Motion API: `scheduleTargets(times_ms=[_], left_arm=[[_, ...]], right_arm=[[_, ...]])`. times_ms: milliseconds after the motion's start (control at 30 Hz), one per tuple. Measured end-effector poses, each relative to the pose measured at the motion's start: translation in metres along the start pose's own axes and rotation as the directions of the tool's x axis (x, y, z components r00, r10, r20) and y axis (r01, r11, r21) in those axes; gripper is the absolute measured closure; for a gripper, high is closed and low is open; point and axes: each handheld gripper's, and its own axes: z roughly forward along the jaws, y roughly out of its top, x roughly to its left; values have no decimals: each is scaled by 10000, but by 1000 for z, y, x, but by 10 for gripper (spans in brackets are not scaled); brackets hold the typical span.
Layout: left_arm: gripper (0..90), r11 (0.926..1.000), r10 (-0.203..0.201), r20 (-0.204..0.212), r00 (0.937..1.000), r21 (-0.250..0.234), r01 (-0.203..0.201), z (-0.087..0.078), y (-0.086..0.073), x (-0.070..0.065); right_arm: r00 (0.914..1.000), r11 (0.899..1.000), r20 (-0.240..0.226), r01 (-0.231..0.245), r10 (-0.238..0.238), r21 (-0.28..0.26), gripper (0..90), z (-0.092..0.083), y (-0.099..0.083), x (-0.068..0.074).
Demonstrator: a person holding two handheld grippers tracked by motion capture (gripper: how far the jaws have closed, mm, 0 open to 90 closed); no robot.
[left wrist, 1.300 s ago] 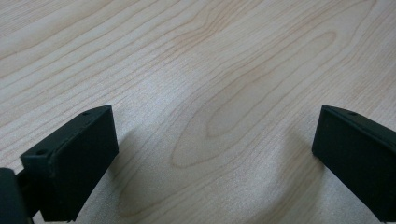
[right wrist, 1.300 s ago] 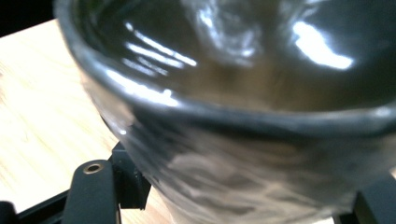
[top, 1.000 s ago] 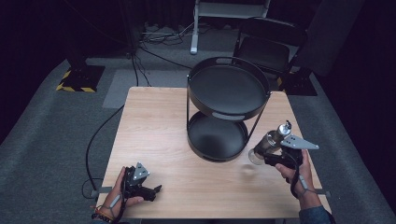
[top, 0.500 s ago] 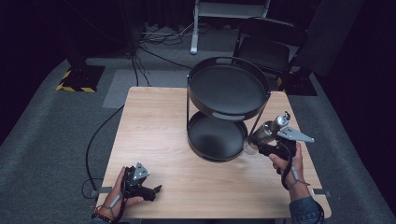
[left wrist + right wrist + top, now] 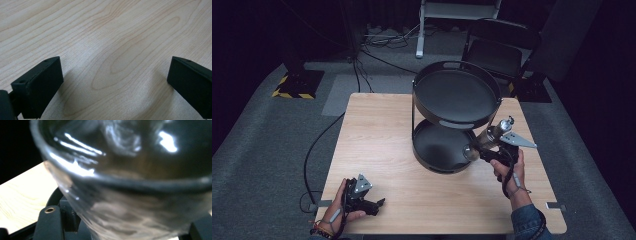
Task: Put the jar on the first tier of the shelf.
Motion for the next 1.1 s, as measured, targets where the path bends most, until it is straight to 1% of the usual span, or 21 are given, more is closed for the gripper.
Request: scheduleTargets(times_ms=[67, 133, 400, 667, 867, 1000, 1100], left_arm=[[0, 10000, -2, 4, 10000, 0, 2, 0, 0, 0], [0, 10000, -1, 5, 10000, 0, 1, 0, 0, 0], [1, 10000, -3, 1, 10000, -7, 3, 0, 0, 0], [1, 10000, -3, 0, 10000, -6, 3, 0, 0, 0], [1, 10000, -3, -4, 10000, -6, 3, 0, 0, 0], [0, 10000, -1, -2, 10000, -7, 1, 0, 0, 0], [1, 10000, -1, -2, 10000, -3, 1, 0, 0, 0]], right_arm=[[10000, 10000, 33, 20, -20, 6, 345, 5, -1, 3], [10000, 10000, 20, 14, -14, 19, 345, 7, -1, 4], [9998, 9999, -164, -116, 115, -33, 345, 20, -9, 10], [9995, 9996, -232, -221, 225, 148, 345, 33, -18, 16], [9995, 9996, -288, -108, 116, 279, 345, 42, -23, 20], [9996, 9987, -221, 180, -170, 468, 345, 48, -24, 23], [9993, 9979, -211, 306, -294, 578, 345, 51, -24, 24]])
